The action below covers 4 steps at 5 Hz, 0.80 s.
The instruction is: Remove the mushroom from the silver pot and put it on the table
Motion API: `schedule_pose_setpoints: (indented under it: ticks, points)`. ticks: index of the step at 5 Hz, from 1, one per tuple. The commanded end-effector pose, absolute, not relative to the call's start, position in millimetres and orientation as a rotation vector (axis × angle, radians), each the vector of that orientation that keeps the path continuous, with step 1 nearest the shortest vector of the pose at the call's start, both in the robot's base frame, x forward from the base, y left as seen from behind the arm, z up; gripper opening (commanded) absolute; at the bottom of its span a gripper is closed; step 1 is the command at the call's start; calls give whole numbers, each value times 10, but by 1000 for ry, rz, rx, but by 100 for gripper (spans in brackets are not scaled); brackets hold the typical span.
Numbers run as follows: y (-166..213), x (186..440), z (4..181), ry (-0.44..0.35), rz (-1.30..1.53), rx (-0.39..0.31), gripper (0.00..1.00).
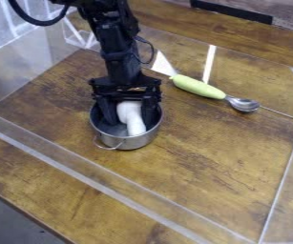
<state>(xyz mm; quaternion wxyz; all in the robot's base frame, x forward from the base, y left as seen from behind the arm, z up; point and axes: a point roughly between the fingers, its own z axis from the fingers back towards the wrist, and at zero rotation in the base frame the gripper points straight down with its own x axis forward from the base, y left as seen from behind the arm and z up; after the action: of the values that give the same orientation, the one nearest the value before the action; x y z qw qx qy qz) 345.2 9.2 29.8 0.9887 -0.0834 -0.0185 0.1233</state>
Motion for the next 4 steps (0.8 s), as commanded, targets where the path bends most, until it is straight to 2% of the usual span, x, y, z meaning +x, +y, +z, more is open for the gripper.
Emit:
schedule_pose_setpoints:
  ticks: [1, 3, 4]
  points:
    - [26, 3589, 537, -114, 278, -172, 100]
    - [7, 3626, 515, -122, 316, -175, 100]
    - [-78, 3642, 587, -130, 351, -181, 0]
